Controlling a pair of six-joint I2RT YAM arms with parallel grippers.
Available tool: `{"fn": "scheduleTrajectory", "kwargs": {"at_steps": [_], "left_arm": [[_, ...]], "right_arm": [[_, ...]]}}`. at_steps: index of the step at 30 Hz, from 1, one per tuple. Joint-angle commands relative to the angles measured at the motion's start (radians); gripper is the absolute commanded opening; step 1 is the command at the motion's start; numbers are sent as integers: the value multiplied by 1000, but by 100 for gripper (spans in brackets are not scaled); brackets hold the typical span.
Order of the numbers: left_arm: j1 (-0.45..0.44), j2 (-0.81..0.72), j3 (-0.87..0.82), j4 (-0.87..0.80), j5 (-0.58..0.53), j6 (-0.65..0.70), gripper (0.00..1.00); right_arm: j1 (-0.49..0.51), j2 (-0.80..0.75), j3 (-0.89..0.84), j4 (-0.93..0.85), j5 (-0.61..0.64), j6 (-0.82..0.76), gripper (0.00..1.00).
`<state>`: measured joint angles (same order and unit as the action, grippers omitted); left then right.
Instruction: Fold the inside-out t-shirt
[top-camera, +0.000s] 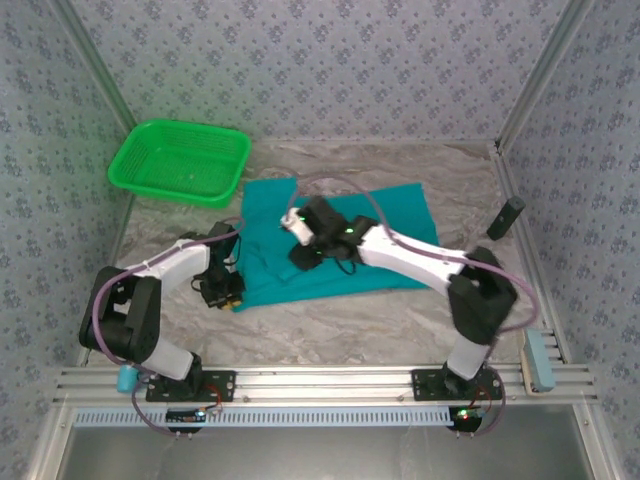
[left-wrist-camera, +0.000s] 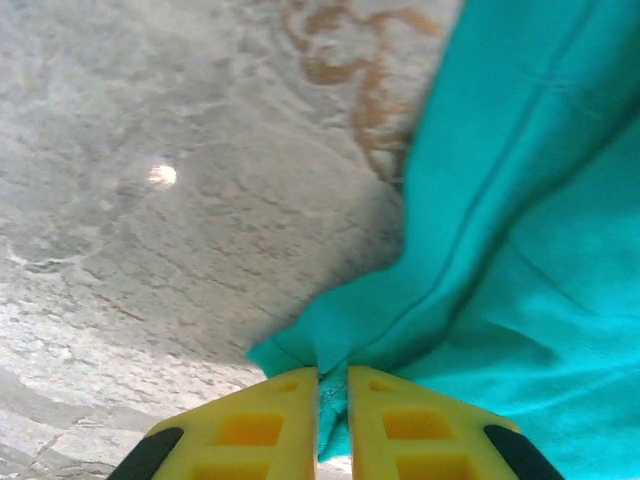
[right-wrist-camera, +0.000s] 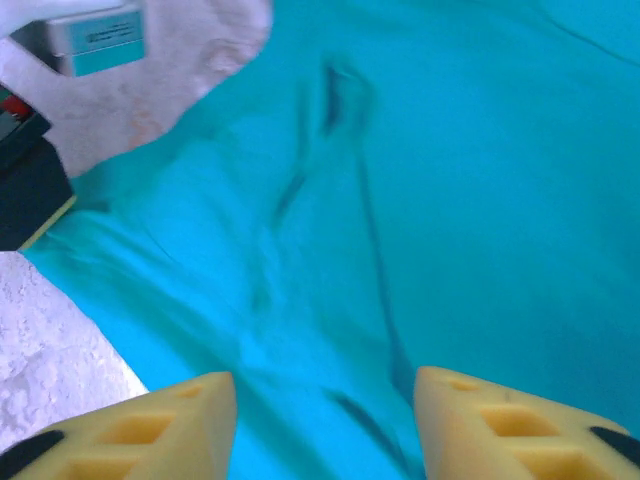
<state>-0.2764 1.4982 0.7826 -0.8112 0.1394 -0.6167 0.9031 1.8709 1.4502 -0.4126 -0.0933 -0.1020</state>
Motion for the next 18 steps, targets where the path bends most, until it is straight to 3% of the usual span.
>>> {"fn": "scheduleTrajectory", "kwargs": {"at_steps": [1, 7, 12, 14, 18], "left_arm": [[13, -7, -11, 7, 31, 12, 15], [28, 7, -27, 12, 32, 19, 14], [36, 6, -47, 22, 32, 14, 13], [37, 9, -45, 22, 31, 14, 13], [37, 6, -53, 26, 31, 8, 13]], "right_arm": [[27, 108, 92, -60, -18, -93, 54], [51, 223, 145, -95, 229, -59, 53], [48, 257, 152, -101, 175, -66, 50], [53, 275, 166, -111, 195, -62, 43], [44, 283, 177, -97, 248, -23, 11]]}}
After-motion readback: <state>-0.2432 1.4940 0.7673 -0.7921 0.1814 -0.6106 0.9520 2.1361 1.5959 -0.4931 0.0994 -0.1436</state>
